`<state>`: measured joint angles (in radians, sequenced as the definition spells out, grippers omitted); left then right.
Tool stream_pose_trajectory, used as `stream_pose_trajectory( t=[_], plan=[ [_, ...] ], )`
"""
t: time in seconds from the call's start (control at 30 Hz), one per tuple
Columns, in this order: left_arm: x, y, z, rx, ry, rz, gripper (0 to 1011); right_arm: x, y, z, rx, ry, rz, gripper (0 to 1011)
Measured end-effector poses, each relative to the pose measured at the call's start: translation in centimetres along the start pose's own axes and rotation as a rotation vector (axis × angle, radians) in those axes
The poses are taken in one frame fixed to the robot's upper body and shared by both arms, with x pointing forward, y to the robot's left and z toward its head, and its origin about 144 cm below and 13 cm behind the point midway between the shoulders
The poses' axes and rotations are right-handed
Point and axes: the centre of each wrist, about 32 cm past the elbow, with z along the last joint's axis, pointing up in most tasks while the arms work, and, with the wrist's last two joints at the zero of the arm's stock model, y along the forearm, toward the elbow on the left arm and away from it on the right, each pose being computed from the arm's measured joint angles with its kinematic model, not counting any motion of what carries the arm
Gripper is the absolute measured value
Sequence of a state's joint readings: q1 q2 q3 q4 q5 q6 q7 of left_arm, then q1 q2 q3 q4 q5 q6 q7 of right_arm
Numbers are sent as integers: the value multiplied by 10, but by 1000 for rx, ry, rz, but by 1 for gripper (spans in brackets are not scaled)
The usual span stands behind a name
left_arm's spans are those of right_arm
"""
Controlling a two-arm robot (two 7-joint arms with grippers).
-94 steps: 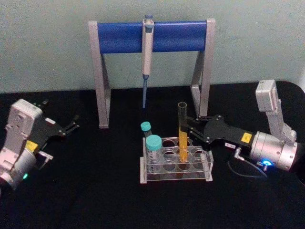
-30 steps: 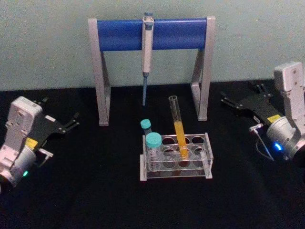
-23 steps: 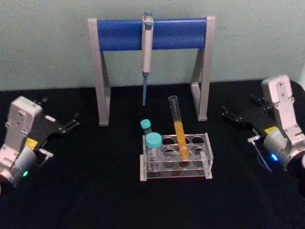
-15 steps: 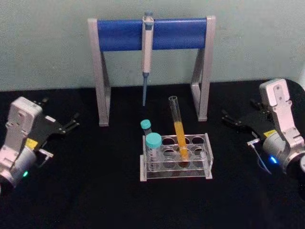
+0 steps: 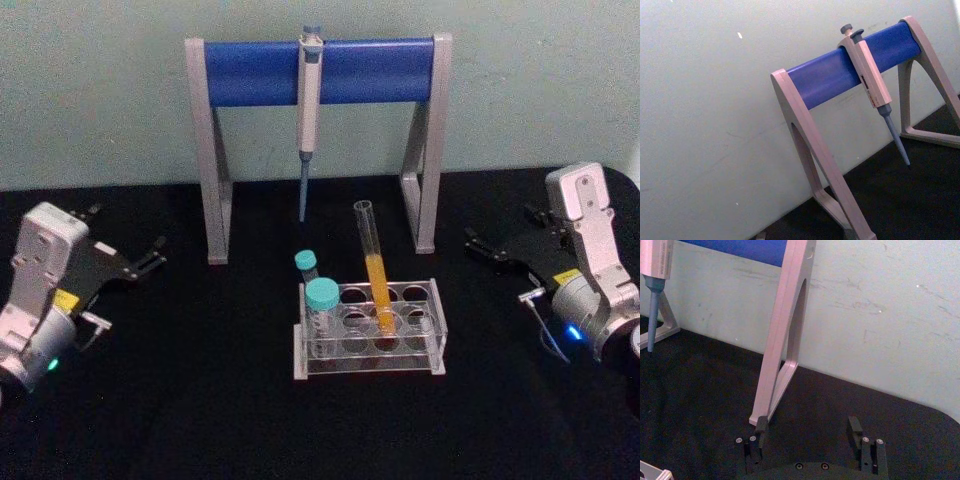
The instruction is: Pick up the test tube from the test tube rack, shake it, then place it back into the test tube rack.
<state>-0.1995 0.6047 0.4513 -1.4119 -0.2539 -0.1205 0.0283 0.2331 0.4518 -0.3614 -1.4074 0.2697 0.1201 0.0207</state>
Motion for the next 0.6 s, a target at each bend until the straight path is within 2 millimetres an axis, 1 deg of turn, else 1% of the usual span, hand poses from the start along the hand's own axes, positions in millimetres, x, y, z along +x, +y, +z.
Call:
stream_pose_trajectory(
  t=[0.6],
  plan=[
    [0,0,0,0,0,0,1001,0,0,1,5,1,2,1000]
  ],
)
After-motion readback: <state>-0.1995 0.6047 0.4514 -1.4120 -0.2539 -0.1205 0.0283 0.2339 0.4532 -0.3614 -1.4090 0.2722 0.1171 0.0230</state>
